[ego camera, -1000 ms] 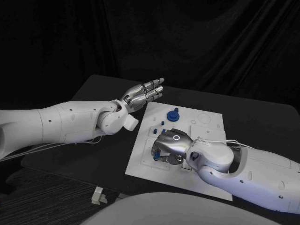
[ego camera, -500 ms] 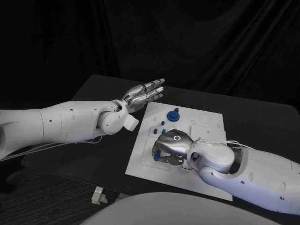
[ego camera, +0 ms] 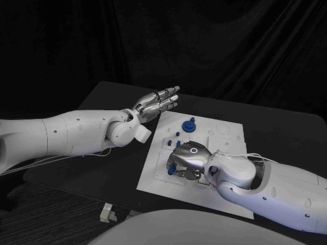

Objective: Assemble the parts on the task board

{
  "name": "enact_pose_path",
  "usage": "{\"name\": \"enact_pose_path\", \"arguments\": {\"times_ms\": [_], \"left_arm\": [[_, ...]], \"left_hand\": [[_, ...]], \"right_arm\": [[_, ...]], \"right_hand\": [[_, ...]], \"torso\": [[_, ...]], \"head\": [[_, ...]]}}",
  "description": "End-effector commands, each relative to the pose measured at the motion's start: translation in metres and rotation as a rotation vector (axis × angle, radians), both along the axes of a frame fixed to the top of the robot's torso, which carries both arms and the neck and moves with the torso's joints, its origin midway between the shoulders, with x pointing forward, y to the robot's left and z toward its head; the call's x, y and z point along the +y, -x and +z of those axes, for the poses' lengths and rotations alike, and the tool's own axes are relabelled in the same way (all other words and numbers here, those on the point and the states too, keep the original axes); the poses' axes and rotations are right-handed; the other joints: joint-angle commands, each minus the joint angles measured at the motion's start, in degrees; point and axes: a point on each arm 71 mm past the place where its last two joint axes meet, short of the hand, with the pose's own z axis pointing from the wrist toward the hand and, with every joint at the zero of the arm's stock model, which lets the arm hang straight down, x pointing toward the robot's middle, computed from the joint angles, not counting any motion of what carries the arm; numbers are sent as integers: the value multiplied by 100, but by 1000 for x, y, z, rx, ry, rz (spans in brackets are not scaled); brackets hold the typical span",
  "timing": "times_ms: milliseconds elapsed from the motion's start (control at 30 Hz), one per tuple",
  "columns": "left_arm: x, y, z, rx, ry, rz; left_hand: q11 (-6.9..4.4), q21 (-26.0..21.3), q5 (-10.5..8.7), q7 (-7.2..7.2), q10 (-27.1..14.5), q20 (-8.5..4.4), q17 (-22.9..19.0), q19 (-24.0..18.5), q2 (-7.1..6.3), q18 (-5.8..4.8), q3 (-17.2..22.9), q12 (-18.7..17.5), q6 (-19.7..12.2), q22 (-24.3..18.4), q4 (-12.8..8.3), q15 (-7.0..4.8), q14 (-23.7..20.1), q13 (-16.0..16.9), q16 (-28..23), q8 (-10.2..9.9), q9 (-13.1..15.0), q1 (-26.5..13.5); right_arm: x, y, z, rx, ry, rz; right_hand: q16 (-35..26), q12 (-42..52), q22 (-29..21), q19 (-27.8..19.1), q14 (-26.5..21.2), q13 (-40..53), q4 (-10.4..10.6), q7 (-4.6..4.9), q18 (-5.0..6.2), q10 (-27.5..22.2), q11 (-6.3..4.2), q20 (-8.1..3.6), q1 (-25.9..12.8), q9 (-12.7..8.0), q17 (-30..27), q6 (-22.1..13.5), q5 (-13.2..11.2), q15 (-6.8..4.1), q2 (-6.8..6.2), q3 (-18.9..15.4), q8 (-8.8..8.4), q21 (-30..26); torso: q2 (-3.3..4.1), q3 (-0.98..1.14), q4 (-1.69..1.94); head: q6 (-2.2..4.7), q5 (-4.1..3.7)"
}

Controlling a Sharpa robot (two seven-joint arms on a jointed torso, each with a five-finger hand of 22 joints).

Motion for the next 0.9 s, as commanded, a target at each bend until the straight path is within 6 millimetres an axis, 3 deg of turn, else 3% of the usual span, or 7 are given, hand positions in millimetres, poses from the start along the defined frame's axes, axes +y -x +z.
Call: {"name": "enact_pose_path", "arguments": {"times_ms": [33,367,500,600,667,800,900], "left_arm": [[-2,1,0,0,16,-11],[-2,1,0,3,14,-13],[-3,1,0,4,15,-15],[-3,1,0,4,15,-16],[-3,1,0,4,15,-16],[-3,1,0,5,15,-16],[-2,1,0,6,14,-15]], "left_hand": [[28,-18,16,-3,3,-1,-8,-5,43,51,-2,-38,-9,-5,-23,44,-2,-8,-21,8,-1,-28],[32,-16,21,1,3,13,-8,-4,55,50,10,-38,-13,-4,-34,64,-2,-8,-21,8,-1,-26],[32,-16,21,1,3,13,-8,-4,55,50,10,-38,-13,-4,-34,64,-2,-8,-21,8,-1,-26],[32,-16,21,1,3,13,-8,-4,55,50,10,-38,-13,-4,-34,64,-2,-8,-21,8,-1,-26],[34,-16,22,2,3,19,-8,-4,60,50,16,-38,-13,-4,-40,73,-2,-8,-21,8,-1,-24],[34,-16,22,2,3,19,-8,-4,60,50,16,-38,-13,-4,-40,73,-2,-8,-21,8,-1,-24],[34,-16,22,2,3,19,-8,-4,60,50,16,-38,-13,-4,-40,73,-2,-8,-21,8,-1,-24]], "right_arm": [[-2,-1,-2,-5,17,-21],[-2,-1,-2,-2,25,-24],[-2,-1,-2,-3,24,-25],[-2,-1,-2,-5,21,-25],[-2,-1,-2,-6,16,-24],[-1,-1,-1,-10,2,-17],[-1,-1,0,-13,-7,-13]], "right_hand": [[-20,-21,488,-37,168,-5,6,-4,-45,-35,-12,-6,-71,-5,-7,-27,-29,35,-4,16,-24,-10],[-27,-15,486,-43,164,-2,12,-3,-43,-38,-9,-2,-78,-3,-16,-19,-36,38,-6,21,-24,-22],[-73,-27,463,-92,128,-6,117,61,-34,-267,59,43,-210,-93,-81,-365,-209,101,-96,12,-108,-124],[-91,-5,444,-132,97,6,190,-143,-21,-487,122,99,-293,-247,-115,-954,-348,158,-168,-13,-102,-214],[-97,3,437,-144,87,10,219,-181,-13,-533,122,111,-343,-306,-128,-1187,-432,159,-183,-50,-108,-246],[-105,31,422,-173,55,29,276,-537,9,-733,121,124,-533,-482,-157,-2349,-724,139,-215,-320,-127,-329],[-116,69,413,-186,40,45,324,-553,13,-776,118,123,-611,-468,-178,-2397,-871,137,-217,-461,-108,-382]], "torso": [[1,0,1],[-1,-1,-2],[1,1,-3],[1,0,-1],[2,-1,-1],[4,-1,-3],[5,-1,-3]], "head": [[-1,11],[-1,10],[-1,10],[-1,10],[-1,12],[-1,21],[-1,12]]}}
